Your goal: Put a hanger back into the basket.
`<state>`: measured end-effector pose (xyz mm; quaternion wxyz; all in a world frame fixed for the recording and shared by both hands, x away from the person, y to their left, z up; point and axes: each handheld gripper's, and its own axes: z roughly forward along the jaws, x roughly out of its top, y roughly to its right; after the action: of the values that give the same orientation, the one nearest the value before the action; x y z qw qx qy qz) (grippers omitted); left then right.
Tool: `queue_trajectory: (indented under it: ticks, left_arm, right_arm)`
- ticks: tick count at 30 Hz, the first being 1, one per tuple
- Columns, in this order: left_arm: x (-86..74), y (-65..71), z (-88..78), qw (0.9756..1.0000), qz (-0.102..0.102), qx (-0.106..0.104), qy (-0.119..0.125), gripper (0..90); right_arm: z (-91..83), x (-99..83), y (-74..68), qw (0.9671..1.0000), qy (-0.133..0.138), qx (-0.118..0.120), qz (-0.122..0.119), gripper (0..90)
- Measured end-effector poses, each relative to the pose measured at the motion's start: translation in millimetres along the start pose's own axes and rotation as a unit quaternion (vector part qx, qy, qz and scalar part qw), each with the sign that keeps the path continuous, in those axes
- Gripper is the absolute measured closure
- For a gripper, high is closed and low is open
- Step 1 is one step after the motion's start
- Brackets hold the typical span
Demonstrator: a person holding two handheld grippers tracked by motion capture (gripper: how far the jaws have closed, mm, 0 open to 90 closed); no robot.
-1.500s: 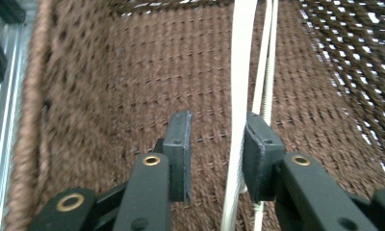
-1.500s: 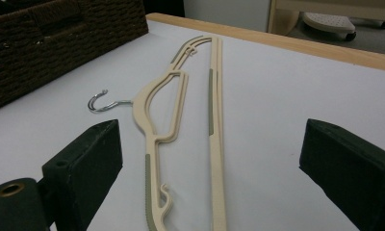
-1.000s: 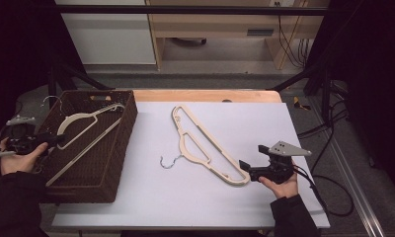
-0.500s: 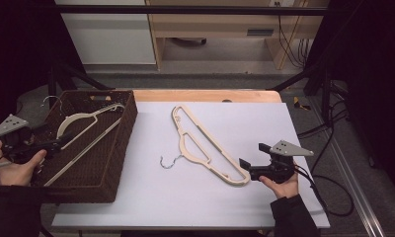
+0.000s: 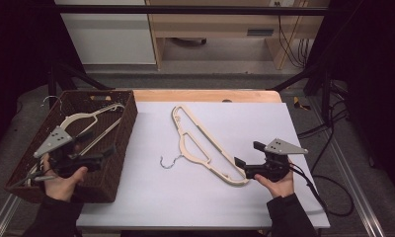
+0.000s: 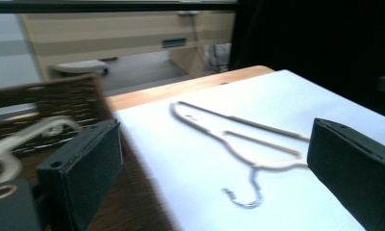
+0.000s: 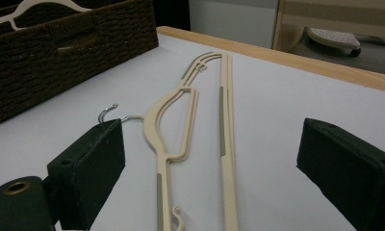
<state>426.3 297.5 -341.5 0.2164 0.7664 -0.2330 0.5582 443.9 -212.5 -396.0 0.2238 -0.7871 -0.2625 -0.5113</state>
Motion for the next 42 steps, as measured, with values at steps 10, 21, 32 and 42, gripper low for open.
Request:
queue_trajectory:
  ticks: [10,21,32,42]
  left_arm:
    - [-6.5,42.0,40.2,0.9986,0.031,-0.039,-0.020,5.9]
    - [-13.4,59.8,88.8,0.9957,0.043,-0.059,-0.057,8.8]
    - [-31.5,61.4,140.4,0.9897,0.049,-0.061,-0.120,13.6]
    - [-56.9,62.3,183.1,0.9778,0.058,-0.062,-0.192,22.0]
  right_arm:
    - [10.5,0.8,-7.6,0.9999,-0.008,0.010,-0.006,10.0]
    - [14.5,-3.1,-11.1,0.9997,-0.018,0.014,-0.006,9.5]
    - [20.1,-7.5,-15.4,0.9994,-0.030,0.019,-0.004,9.4]
    - [23.5,-10.8,-16.4,0.9990,-0.037,0.023,-0.007,9.5]
